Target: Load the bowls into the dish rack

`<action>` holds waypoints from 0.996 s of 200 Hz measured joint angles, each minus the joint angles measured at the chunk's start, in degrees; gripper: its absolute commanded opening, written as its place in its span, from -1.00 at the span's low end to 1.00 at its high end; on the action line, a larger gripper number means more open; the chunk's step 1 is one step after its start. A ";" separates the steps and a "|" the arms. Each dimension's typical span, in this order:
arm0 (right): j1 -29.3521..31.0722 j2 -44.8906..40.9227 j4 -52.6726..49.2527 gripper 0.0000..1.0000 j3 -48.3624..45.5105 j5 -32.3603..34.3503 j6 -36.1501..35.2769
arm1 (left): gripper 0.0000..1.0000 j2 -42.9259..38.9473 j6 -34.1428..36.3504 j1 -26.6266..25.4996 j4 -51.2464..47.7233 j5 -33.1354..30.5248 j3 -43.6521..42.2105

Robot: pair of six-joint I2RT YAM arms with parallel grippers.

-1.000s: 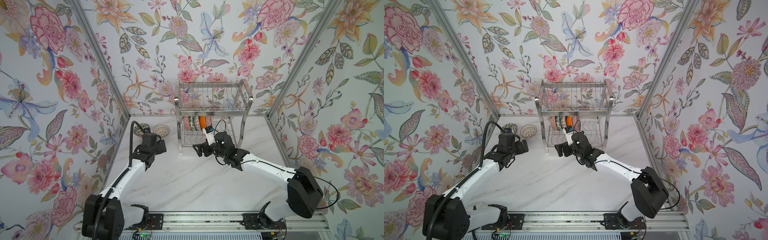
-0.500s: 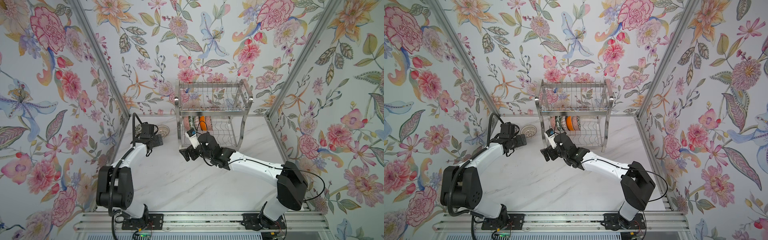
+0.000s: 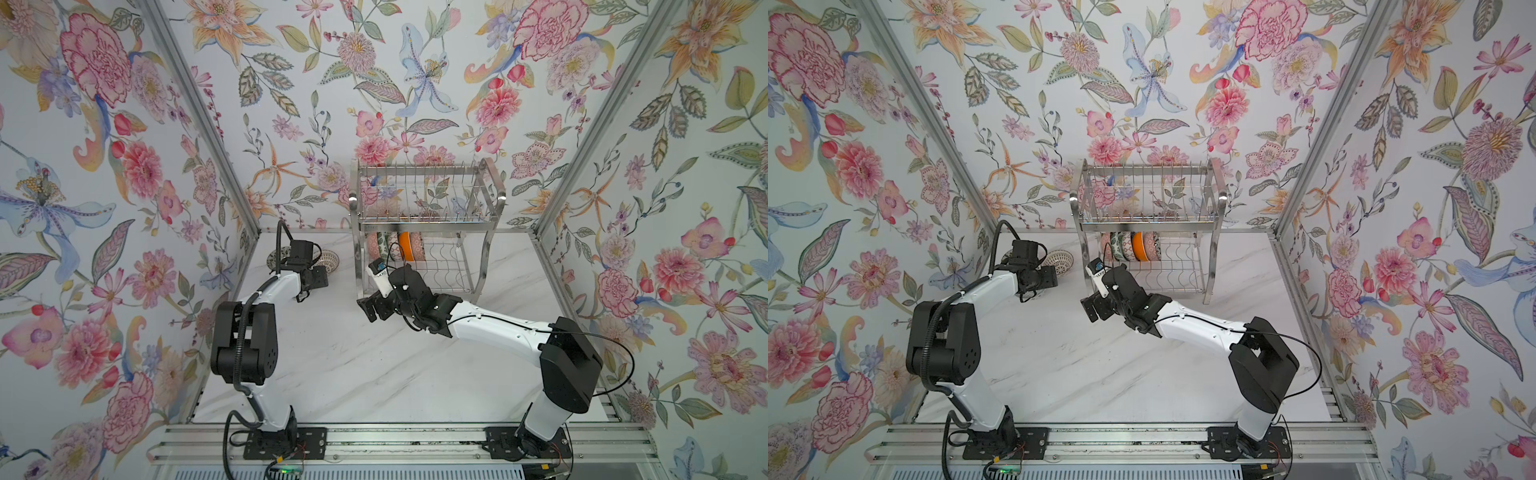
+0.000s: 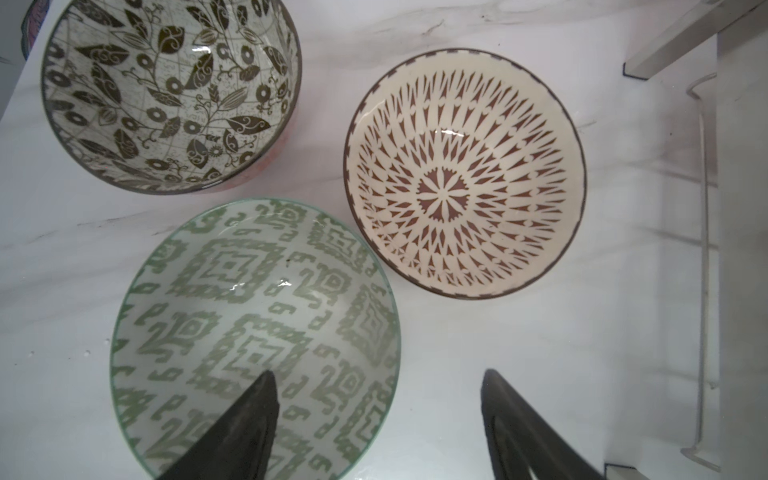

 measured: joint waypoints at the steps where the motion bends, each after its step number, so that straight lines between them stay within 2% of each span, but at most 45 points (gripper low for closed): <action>1: 0.00 0.02 0.00 0.98 0.07 0.00 0.00 | 0.28 0.11 0.26 0.00 -0.02 0.00 0.07; 9: -0.04 0.09 -0.15 0.98 0.52 0.00 0.00 | 0.19 0.72 0.83 0.00 -0.11 0.04 0.31; 25: -0.22 0.09 -0.24 0.98 1.38 -0.02 0.00 | 0.17 1.68 0.79 0.00 -0.26 0.20 0.39; 40: -0.52 0.09 -0.24 0.98 1.79 -0.02 0.00 | -0.06 2.21 0.68 0.00 -0.24 0.44 0.39; 54: -0.81 0.13 -0.26 0.98 1.84 -0.04 0.00 | -0.09 2.49 0.79 0.00 -0.22 0.85 0.39; 69: -1.09 0.42 -0.26 0.99 1.86 -0.09 0.00 | -0.22 3.06 0.83 -0.07 -0.24 1.16 0.61; 88: -1.20 0.94 -0.31 0.99 1.95 -0.22 0.00 | -0.23 3.82 0.76 -0.07 -0.26 1.33 0.74; 118: -1.46 1.81 -0.35 0.99 2.58 -0.26 0.00 | -0.37 4.15 0.76 -0.07 -0.24 1.29 0.74; 135: -1.46 1.86 -0.37 0.98 2.64 -0.26 0.00 | -0.59 4.15 0.63 -0.07 -0.26 1.29 0.74; 158: -1.46 1.86 -0.37 0.99 2.71 -0.26 0.02 | -0.63 4.15 0.76 -0.07 -0.28 1.22 0.74; 199: -1.46 1.86 -0.37 0.98 2.71 -0.26 0.02 | -0.92 3.56 1.20 -0.07 -0.37 -0.35 0.87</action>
